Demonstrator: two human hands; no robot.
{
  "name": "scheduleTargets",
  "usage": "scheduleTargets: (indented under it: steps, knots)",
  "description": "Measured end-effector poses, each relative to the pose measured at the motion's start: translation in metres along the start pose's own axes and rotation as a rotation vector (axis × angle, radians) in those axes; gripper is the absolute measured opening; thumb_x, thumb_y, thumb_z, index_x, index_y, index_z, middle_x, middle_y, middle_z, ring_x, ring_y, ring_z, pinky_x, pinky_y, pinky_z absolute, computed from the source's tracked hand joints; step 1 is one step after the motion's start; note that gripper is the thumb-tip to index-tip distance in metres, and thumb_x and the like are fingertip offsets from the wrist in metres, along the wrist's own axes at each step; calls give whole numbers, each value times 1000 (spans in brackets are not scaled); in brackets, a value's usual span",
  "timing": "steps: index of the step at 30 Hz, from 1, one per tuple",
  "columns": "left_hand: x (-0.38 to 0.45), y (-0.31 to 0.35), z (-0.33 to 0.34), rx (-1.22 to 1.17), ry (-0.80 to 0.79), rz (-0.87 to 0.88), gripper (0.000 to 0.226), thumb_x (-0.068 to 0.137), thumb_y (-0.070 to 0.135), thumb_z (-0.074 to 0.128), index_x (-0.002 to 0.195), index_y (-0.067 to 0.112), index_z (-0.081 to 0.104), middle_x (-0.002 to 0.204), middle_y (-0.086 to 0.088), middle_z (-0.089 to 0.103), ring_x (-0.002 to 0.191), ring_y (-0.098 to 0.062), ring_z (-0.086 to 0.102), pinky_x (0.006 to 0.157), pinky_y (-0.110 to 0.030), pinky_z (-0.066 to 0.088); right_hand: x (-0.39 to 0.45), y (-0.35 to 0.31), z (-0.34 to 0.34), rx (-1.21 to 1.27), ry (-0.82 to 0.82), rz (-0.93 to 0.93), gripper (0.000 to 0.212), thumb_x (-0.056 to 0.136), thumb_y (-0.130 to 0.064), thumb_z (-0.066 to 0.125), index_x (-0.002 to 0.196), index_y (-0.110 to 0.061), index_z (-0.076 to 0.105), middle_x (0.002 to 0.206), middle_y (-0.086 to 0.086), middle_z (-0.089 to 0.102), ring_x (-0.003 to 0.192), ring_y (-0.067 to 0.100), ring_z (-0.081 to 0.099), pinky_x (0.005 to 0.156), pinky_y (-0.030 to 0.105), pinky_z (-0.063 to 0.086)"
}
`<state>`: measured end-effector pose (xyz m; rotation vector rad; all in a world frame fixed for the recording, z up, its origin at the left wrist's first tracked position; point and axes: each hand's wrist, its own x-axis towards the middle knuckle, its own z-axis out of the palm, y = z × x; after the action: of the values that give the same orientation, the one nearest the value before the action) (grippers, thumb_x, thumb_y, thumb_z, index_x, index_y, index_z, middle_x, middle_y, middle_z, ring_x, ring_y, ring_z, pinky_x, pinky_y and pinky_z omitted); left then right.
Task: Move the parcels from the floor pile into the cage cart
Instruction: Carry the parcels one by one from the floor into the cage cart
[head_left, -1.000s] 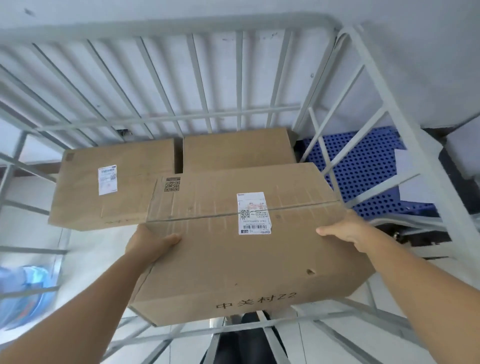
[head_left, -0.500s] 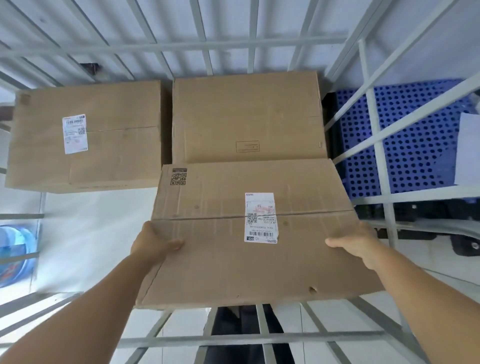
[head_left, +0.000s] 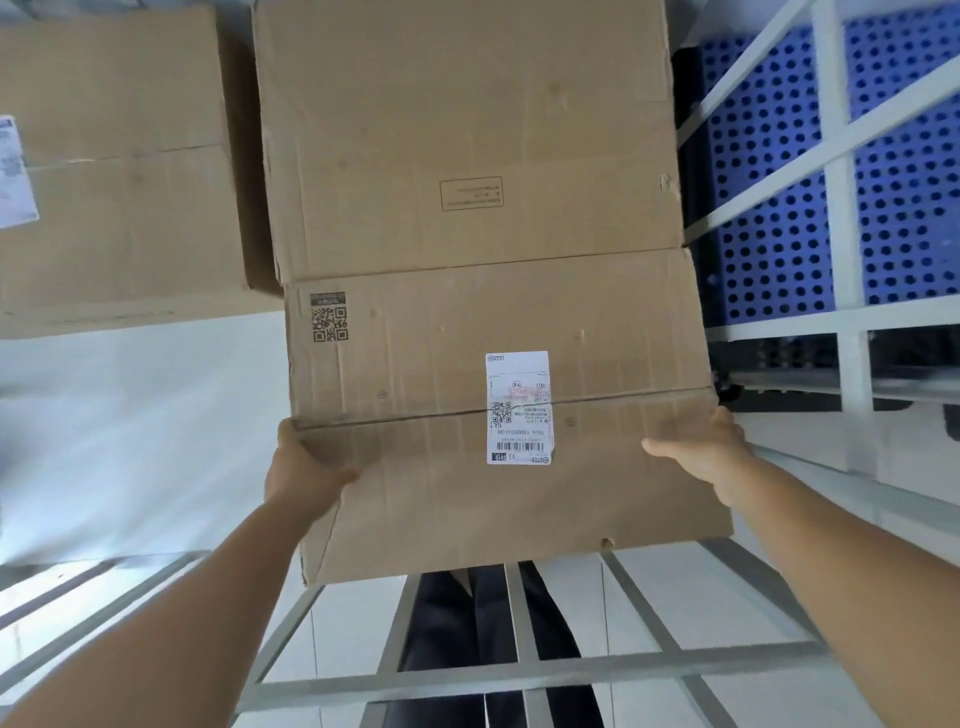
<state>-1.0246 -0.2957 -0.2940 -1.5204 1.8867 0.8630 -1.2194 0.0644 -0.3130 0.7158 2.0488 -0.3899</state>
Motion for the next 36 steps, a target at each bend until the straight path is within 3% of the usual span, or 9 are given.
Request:
scheduleTargets:
  steps: [6,10,15,20,30,36]
  knots:
    - [17,-1,21,-17,-2,1,81,75,19,79,137,12,28,128,-15,51,109,-39,53,78,-42,46,19,3,15,18,75,3,115,68,-32,89,153,-10,14,157,12,21,141,33,30,111,47,33]
    - [18,-3,25,18,-3,1,81,78,19,76,139,12,24,134,-18,42,112,-41,50,75,-41,43,17,2,20,6,97,2,119,71,-32,87,155,-8,5,158,13,16,143,34,27,111,46,32]
    - [1,8,16,138,-25,31,95,80,24,74,150,16,10,146,-13,29,117,-39,51,89,-44,46,-2,-3,15,-70,93,-52,122,74,-34,84,156,-8,-2,161,11,9,143,35,26,114,47,32]
    - [-36,33,-2,376,-4,284,96,86,35,68,154,17,3,159,-6,17,141,-30,29,113,-43,30,-49,-16,1,-360,115,-308,110,81,-44,75,156,-9,3,163,10,6,148,31,20,116,46,29]
    - [-139,104,-68,638,115,748,83,92,42,58,154,17,8,160,0,16,148,-19,13,119,-36,15,-192,-38,-58,-567,225,-619,94,89,-49,62,156,-15,5,163,5,11,150,23,10,119,40,16]
    - [-215,127,-108,674,136,976,81,93,41,56,154,18,8,160,0,17,147,-18,14,118,-35,14,-282,-14,-87,-530,352,-677,78,90,-45,61,149,-14,20,157,5,20,144,25,20,116,41,23]
